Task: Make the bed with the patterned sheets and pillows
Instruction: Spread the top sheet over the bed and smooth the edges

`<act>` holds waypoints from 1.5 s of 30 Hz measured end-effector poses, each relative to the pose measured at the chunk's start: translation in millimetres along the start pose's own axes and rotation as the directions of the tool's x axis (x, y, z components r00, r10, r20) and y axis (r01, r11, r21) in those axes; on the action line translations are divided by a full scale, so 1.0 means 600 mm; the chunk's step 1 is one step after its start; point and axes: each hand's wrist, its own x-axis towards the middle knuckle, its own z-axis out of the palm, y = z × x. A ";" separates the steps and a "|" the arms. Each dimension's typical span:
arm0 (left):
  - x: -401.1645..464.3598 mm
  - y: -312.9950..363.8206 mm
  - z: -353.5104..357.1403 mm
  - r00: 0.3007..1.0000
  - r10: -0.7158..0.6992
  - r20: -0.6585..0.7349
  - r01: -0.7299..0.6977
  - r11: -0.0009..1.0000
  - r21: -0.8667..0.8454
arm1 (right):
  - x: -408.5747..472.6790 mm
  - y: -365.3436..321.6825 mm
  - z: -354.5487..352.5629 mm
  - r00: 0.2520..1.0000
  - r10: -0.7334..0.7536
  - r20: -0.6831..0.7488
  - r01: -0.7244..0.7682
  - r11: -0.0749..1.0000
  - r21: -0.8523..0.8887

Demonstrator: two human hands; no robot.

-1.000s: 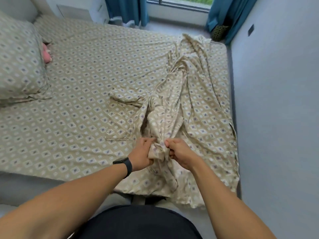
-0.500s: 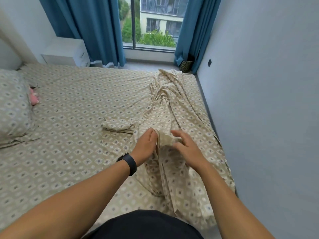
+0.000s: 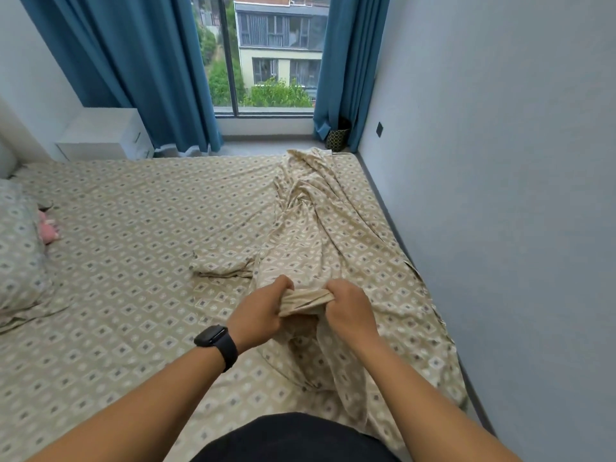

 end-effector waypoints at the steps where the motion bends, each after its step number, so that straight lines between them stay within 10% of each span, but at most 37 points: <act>1: 0.005 -0.002 0.003 1.000 0.018 -0.013 -0.017 0.998 0.065 | 0.004 -0.003 -0.002 1.000 0.013 -0.022 -0.013 1.000 0.022; 8: 0.036 -0.058 0.012 0.982 -0.089 -0.168 0.142 0.932 0.332 | 0.035 0.001 -0.044 0.985 -0.005 -0.173 -0.003 0.999 -0.043; 20: 0.099 -0.102 -0.071 0.769 -0.475 -0.428 0.578 0.803 0.147 | 0.080 0.067 -0.102 0.912 0.180 -0.368 -0.205 0.978 -0.032; 25: 0.098 -0.098 -0.084 0.619 -0.675 -0.402 0.583 0.738 -0.341 | 0.107 0.107 -0.097 0.851 0.377 -0.366 -0.367 0.925 0.098; 33: 0.119 -0.029 -0.132 0.795 -0.592 -0.136 0.350 0.630 -0.693 | 0.110 0.122 -0.082 0.853 0.493 -0.171 -0.500 0.866 0.003; 38: 0.113 0.054 -0.180 0.924 -0.289 -0.252 0.239 0.948 -0.210 | 0.101 -0.016 -0.031 0.989 0.065 0.132 -0.068 0.997 0.021; 45: 0.079 0.036 -0.108 0.964 -0.081 -0.255 0.137 0.968 0.210 | 0.109 -0.101 -0.037 0.993 -0.114 0.019 0.109 0.979 0.171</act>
